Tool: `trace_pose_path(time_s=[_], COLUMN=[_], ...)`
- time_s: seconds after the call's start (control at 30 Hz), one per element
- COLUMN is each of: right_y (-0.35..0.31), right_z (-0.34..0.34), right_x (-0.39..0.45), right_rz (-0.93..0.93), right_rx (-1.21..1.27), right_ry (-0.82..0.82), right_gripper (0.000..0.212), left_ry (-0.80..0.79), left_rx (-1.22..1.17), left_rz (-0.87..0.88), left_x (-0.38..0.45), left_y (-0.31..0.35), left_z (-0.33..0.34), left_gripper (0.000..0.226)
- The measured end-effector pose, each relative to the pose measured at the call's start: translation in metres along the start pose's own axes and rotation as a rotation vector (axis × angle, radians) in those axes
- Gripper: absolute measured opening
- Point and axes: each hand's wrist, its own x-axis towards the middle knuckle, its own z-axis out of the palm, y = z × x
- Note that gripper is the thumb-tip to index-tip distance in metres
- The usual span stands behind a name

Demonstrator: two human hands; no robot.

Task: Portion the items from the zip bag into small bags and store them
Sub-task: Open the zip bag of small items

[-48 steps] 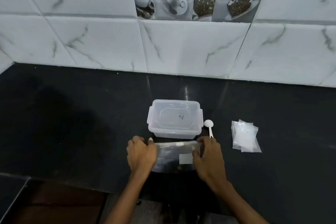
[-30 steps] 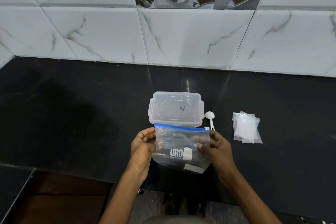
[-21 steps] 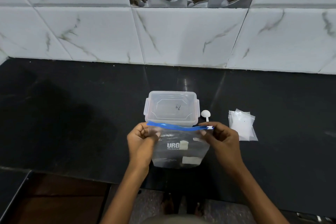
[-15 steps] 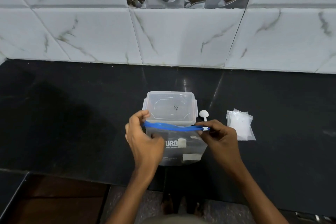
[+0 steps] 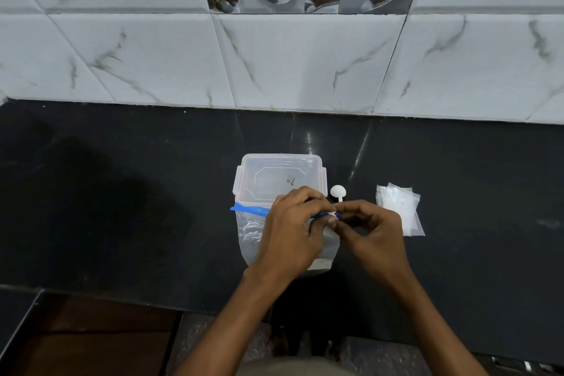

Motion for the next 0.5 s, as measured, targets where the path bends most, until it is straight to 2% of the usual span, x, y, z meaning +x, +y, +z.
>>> trace_pose_path(time_s=[0.23,0.4,0.5], right_y=[0.003,-0.004,-0.002], right_z=[-0.019,-0.014,0.001], right_x=[0.008,0.015,0.016], right_rz=[-0.039,-0.073,-0.138], right_rx=[-0.123,-0.153,-0.173], right_ry=[0.152,-0.059,-0.081], right_gripper=[0.028,0.016,0.015], left_ry=[0.025,-0.018,-0.041], left_rx=[0.039,-0.067,-0.102], left_rz=[-0.085,-0.094,-0.099], left_x=[0.009,0.013,0.013], left_y=[-0.016,-0.015,-0.012], left_z=[-0.02,-0.029,-0.024], left_gripper=[0.017,0.013,0.011])
